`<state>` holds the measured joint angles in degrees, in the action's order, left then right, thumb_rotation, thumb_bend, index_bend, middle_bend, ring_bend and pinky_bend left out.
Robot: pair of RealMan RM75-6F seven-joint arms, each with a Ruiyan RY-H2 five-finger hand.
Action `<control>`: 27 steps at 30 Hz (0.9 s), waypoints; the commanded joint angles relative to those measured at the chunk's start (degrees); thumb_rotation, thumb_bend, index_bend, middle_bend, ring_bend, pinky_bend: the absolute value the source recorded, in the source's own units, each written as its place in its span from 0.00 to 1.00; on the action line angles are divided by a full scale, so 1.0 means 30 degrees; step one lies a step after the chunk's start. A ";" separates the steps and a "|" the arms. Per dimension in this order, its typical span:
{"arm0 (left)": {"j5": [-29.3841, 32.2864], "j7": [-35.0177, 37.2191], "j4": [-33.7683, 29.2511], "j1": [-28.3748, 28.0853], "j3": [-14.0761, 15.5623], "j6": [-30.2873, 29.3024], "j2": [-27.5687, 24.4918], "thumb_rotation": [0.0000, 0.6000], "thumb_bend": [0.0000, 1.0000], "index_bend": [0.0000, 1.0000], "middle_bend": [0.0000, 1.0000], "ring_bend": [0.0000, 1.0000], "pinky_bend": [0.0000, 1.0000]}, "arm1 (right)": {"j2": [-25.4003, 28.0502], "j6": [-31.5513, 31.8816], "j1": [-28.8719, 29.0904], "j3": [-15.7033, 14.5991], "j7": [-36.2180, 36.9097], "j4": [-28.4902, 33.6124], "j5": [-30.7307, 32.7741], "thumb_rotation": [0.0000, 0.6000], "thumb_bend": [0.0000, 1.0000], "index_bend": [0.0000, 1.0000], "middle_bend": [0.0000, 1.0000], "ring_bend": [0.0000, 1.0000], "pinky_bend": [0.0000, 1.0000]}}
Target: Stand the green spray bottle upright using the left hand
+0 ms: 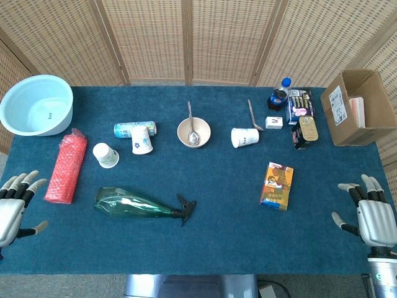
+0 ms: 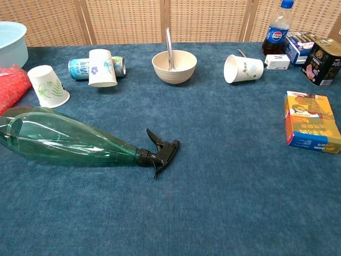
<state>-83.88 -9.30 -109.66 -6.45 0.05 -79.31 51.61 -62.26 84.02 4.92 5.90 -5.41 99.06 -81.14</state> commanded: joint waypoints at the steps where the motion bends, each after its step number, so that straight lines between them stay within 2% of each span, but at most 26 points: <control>1: 0.0017 -0.0004 0.0011 -0.0013 0.0014 0.0046 0.0011 1.00 0.17 0.14 0.06 0.00 0.07 | -0.0003 -0.0026 0.0009 -0.0003 -0.0002 0.0014 0.0008 1.00 0.28 0.27 0.31 0.03 0.10; 15: -0.0877 -0.0352 -0.0406 -0.0583 0.0006 0.0526 -0.0392 1.00 0.17 0.14 0.08 0.00 0.06 | 0.0149 0.0489 -0.0306 -0.0145 0.0270 0.0248 -0.0347 1.00 0.28 0.27 0.31 0.03 0.10; 21: -0.1363 -0.1249 -0.1387 -0.1791 -0.0270 0.1953 -0.0589 1.00 0.17 0.14 0.08 0.01 0.08 | 0.0146 0.0733 -0.0426 -0.0171 0.0560 0.0271 -0.0554 1.00 0.28 0.27 0.31 0.03 0.10; 27: -0.0567 -0.3778 -0.2849 -0.3528 -0.0867 0.4204 -0.0426 1.00 0.18 0.16 0.06 0.00 0.08 | 0.0057 0.0866 -0.0582 -0.0272 0.0869 0.0082 -0.0645 1.00 0.28 0.27 0.31 0.03 0.10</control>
<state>-87.03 -17.51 -116.22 -14.82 -1.69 -69.50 49.97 -62.04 86.59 3.24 5.13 -2.89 99.38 -83.06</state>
